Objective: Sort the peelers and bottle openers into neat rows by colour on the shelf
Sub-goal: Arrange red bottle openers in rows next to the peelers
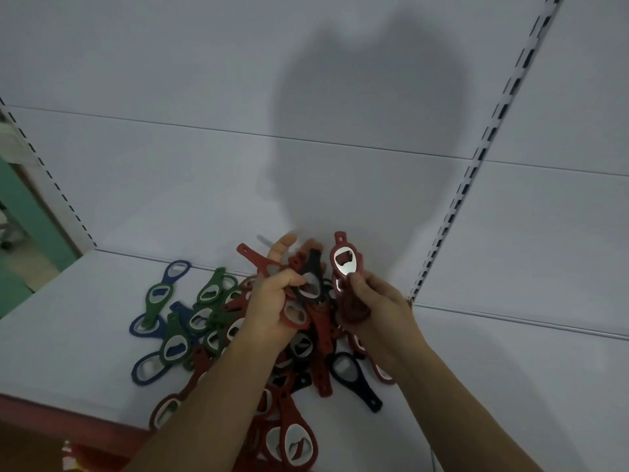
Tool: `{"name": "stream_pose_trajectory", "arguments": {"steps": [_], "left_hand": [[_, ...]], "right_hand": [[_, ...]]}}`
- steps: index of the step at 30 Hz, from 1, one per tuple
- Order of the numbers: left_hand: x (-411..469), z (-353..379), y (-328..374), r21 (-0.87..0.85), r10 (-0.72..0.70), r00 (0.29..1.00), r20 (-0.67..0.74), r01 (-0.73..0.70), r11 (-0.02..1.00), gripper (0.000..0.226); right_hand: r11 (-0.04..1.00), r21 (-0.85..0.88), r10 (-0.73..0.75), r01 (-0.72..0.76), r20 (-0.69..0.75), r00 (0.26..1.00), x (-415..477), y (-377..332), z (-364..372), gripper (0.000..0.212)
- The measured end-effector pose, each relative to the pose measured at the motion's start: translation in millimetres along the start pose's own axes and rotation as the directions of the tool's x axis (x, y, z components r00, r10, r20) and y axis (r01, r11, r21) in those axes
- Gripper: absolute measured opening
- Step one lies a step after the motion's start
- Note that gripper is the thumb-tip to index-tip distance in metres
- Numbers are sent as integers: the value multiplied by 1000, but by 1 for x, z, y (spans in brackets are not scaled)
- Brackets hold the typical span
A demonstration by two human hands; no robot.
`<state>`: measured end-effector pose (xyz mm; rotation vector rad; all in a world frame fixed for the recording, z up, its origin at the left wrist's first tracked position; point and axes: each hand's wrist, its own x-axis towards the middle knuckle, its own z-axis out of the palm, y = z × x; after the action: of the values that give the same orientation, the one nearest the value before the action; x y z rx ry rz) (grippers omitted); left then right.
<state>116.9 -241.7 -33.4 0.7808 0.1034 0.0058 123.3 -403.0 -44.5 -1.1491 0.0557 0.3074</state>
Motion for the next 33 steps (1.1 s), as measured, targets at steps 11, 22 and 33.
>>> {"name": "stream_pose_trajectory", "arguments": {"steps": [11, 22, 33], "left_hand": [[-10, 26, -41, 297, -17, 989, -146, 60, 953, 42], [-14, 32, -49, 402, 138, 936, -324, 4, 916, 46], [-38, 45, -63, 211, 165, 948, -271, -109, 971, 66]], "right_hand": [[957, -274, -117, 91, -77, 990, 13, 1, -29, 21], [796, -598, -185, 95, -90, 979, 25, -7, -61, 23], [973, -201, -95, 109, 81, 992, -26, -6, -33, 18]]}}
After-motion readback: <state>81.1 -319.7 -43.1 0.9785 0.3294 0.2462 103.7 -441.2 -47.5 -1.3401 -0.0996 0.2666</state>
